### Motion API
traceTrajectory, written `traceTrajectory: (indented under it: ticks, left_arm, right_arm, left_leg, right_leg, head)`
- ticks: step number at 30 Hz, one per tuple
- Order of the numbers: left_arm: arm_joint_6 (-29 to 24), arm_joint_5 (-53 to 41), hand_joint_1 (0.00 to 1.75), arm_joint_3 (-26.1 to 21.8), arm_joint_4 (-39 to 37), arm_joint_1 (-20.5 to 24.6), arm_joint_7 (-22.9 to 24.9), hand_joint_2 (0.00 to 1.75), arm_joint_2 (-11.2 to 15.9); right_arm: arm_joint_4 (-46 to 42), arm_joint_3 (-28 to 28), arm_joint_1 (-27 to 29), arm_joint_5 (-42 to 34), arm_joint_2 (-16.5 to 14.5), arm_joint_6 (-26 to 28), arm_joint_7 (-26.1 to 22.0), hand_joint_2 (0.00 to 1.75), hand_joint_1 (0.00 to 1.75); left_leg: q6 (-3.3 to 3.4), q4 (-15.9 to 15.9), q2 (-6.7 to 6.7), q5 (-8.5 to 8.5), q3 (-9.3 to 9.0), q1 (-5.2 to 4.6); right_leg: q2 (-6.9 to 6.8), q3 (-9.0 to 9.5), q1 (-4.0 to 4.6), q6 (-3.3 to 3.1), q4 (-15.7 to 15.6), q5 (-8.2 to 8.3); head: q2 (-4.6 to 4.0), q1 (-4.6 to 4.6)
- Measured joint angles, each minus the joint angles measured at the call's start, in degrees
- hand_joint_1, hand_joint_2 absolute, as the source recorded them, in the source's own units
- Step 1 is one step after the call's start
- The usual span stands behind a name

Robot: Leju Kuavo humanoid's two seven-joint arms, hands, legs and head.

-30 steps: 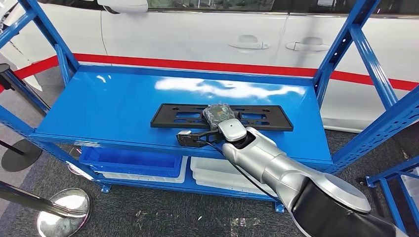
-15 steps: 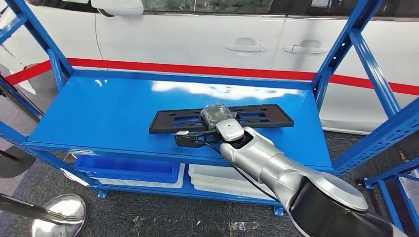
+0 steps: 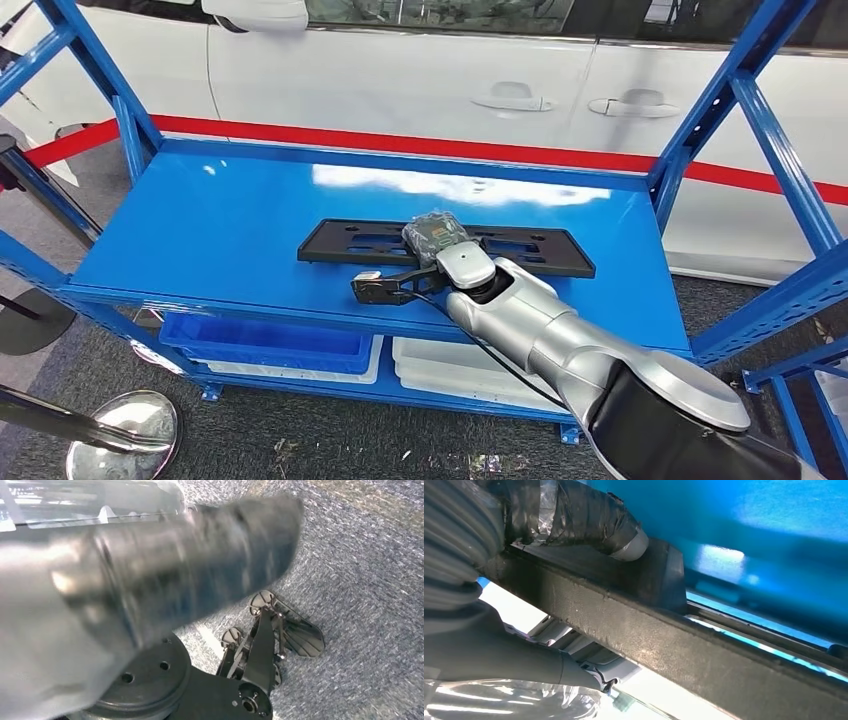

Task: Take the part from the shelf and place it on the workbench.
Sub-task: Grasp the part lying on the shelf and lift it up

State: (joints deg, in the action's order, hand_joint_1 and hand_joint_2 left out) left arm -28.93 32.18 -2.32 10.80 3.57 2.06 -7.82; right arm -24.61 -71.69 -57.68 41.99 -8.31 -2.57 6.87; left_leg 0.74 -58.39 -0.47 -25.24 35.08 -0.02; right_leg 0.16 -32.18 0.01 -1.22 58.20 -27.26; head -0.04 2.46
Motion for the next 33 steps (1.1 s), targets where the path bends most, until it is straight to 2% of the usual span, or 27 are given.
traceTrajectory:
  ticks: [3,6,8,11,19,23,26,30,33]
  left_arm:
    - [0.2,-0.1,0.00,0.0,0.0,0.0,-1.3,1.75,0.0]
    - [0.6,-1.0,0.00,0.0,0.0,-0.2,-3.3,1.75,0.0]
    - [0.8,-1.2,0.00,0.0,0.0,-0.2,-3.8,1.75,0.0]
    - [1.0,-1.2,0.00,0.1,0.0,-0.1,-4.0,1.75,0.0]
    - [1.4,-1.4,0.00,0.4,0.0,-0.2,-4.8,1.75,0.1]
    - [1.5,-1.4,0.00,0.5,0.0,-0.3,-5.0,0.00,0.1]
    - [1.4,-1.4,0.00,0.5,0.0,-0.3,-5.1,0.00,0.1]
    - [1.3,-1.4,0.00,0.5,0.0,-0.3,-5.1,1.75,0.1]
    - [1.4,-1.2,0.00,0.5,0.0,-0.3,-5.3,1.75,0.1]
  right_arm:
    - [-0.2,-0.4,-0.2,3.2,0.0,2.8,0.3,1.75,1.75]
    - [-2.4,-2.0,-2.7,12.3,0.1,13.4,1.1,1.75,1.75]
    - [-5.8,-2.7,-6.8,15.4,0.3,16.5,1.4,1.75,1.75]
    - [-11.7,-2.9,-11.7,17.9,0.8,13.3,1.7,1.75,1.75]
    - [-24.1,-3.0,-15.9,22.2,2.6,11.0,2.3,1.75,1.75]
    - [-28.1,-3.0,-16.8,22.6,3.7,9.7,2.4,1.75,1.75]
    - [-30.4,-3.0,-17.2,22.6,4.8,9.1,2.6,1.75,1.75]
    - [-32.4,-3.0,-17.7,22.4,5.8,8.5,2.8,1.75,1.75]
    - [-33.5,-2.9,-17.8,21.7,6.3,7.9,3.0,1.75,1.75]
  left_leg:
    - [0.03,0.0,0.00,0.06,0.01,0.02]
    - [0.01,0.0,0.10,0.20,0.26,0.03]
    - [-0.02,0.0,0.25,0.27,0.37,0.03]
    - [-0.05,0.1,0.24,0.29,0.19,0.11]
    - [-0.24,0.4,0.19,0.39,0.06,0.16]
    - [-0.29,0.4,0.19,0.42,0.01,0.17]
    - [-0.31,0.4,0.19,0.44,0.00,0.17]
    - [-0.32,0.4,0.19,0.44,-0.01,0.17]
    - [-0.32,0.4,0.18,0.44,-0.01,0.17]
  right_leg:
    - [0.00,-0.03,0.01,0.21,0.0,0.08]
    - [0.13,-0.42,0.00,0.44,0.1,0.22]
    - [0.31,-0.68,-0.05,0.51,0.2,0.30]
    - [0.26,-0.48,0.01,0.46,0.1,0.24]
    - [0.21,-0.50,0.07,0.42,0.1,0.22]
    - [0.20,-0.48,0.08,0.42,0.1,0.22]
    - [0.21,-0.48,0.08,0.42,0.1,0.22]
    - [0.21,-0.47,0.08,0.42,0.1,0.22]
    - [0.21,-0.47,0.08,0.42,0.1,0.22]
  head:
    - [0.00,0.01]
    - [0.00,0.01]
    - [0.00,0.04]
    - [0.00,0.02]
    - [0.00,0.02]
    - [0.00,0.02]
    - [0.00,0.02]
    - [0.00,0.02]
    - [0.00,0.02]
